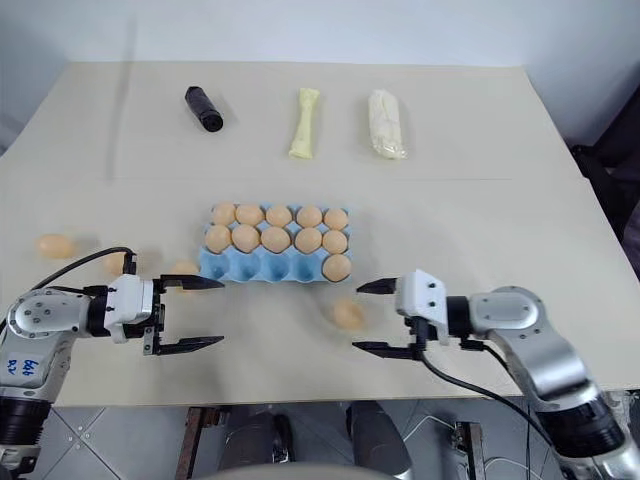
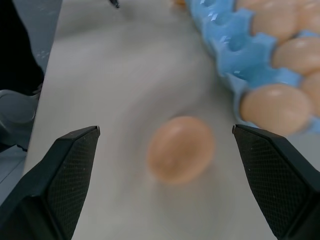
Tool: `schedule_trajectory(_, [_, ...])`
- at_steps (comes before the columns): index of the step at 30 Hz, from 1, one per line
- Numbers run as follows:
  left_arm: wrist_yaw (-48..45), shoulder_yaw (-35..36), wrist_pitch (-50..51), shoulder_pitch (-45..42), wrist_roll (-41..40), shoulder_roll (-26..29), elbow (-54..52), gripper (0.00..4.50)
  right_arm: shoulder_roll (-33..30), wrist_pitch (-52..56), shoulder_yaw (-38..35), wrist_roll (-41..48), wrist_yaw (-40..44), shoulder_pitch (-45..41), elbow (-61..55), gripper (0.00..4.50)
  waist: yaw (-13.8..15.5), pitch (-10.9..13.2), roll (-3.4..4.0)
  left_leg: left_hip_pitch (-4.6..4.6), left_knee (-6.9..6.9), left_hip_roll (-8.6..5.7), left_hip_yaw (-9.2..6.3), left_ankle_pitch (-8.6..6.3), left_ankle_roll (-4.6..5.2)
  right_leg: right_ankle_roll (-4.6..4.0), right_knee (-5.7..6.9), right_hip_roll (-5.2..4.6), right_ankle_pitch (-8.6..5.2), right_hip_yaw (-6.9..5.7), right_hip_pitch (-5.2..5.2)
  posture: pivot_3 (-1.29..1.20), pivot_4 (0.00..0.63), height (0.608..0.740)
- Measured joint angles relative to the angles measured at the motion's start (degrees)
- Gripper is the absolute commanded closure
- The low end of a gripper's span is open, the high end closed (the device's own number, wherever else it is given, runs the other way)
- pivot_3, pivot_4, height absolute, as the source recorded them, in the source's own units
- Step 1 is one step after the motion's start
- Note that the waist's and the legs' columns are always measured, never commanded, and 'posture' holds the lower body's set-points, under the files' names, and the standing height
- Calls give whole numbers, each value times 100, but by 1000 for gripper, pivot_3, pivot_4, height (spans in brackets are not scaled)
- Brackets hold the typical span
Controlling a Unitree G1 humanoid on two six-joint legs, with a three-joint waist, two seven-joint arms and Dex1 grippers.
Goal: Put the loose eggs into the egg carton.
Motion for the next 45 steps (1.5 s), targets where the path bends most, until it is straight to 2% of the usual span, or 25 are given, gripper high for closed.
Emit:
schedule_trajectory(8, [19, 223, 30, 418, -9, 104, 107, 10, 516, -309, 677, -563, -19, -409, 769, 0, -15, -1, -1, -1, 3, 2, 4, -1, 2, 0, 12, 1, 0, 1, -8, 0, 150, 740])
schedule_trajectory(15, [218, 504, 44, 820, -16, 104, 97, 0, 862, -454, 688, -545, 46, -523, 1045, 2325, -12, -1, -1, 0, 16, 1, 2, -2, 3, -1, 28, -1, 0, 0, -4, 0, 150, 740])
schedule_trajectory(16, [255, 541, 59, 885, -17, 103, 96, 0, 883, -449, 678, -498, 72, -523, 1042, 2512, -12, -1, -1, 0, 16, 1, 2, -2, 3, -1, 28, -1, 0, 0, -4, 0, 150, 740])
schedule_trajectory(20, [476, 668, 92, 1175, -18, 42, 36, 0, 969, -250, 617, -176, 119, -589, 876, 2512, -23, -1, -1, 0, 15, 2, 1, -2, 4, 0, 30, -1, 0, 1, -5, 0, 150, 740])
schedule_trajectory(24, [710, 751, 127, 1443, -22, -111, -147, 0, 1488, 143, 481, 54, -345, -1297, 785, 2512, -61, -1, -2, 1, 18, 4, -1, -2, 3, -2, 45, 0, 1, 0, -10, 0, 150, 740])
schedule_trajectory(27, [879, 780, 172, 1563, -22, -196, -300, 0, 1752, 111, 424, -160, -746, -1817, 1025, 2512, -61, -2, -3, 1, 18, 2, -1, -2, 3, -2, 45, -2, 0, -2, -10, 0, 150, 740])
schedule_trajectory(31, [992, 775, 190, 1643, -19, -302, -333, 0, 1955, -249, 562, -694, -1042, -2026, 1744, 2512, -18, -3, -5, -3, 13, -1, 1, -4, 5, -2, 35, -5, 0, -7, -14, 0, 150, 740])
schedule_trajectory(36, [1075, 775, 219, 1648, -19, -303, -404, 0, 2282, -589, 650, -1087, -1388, -2175, 2407, 944, -63, -3, -5, -15, 12, 0, 15, -3, 4, -2, 50, -4, 0, 2, -41, 0, 150, 740])
schedule_trajectory(38, [1130, 776, 248, 1673, -20, -305, -486, 0, 2268, -588, 587, -1053, -1370, -2161, 2377, 254, -89, -3, -5, -15, 13, 2, 15, -3, 4, -2, 51, -4, 0, 2, -41, 0, 150, 740])
schedule_trajectory(39, [1182, 800, 290, 1717, -36, -321, -559, 0, 2218, -548, 505, -862, -1250, -2012, 2131, 48, -87, -3, -5, -20, 11, 2, 12, -3, 4, -2, 50, -5, 0, 0, -43, 0, 150, 740])
schedule_trajectory(42, [1404, 1001, 452, 1958, -112, -410, -677, 0, 1953, -518, 270, -276, -848, -1544, 1344, 48, -90, -3, -6, -30, 8, 4, 6, -6, 2, -2, 42, -6, 0, -5, -47, 0, 150, 740])
schedule_trajectory(45, [1812, 1285, 598, 2155, -141, -624, -879, 0, 1661, -549, -65, 69, -591, -1181, 1024, 48, -89, -4, -7, -32, 12, 2, 2, -9, 6, -2, 34, -8, 0, -6, -39, 0, 150, 740])
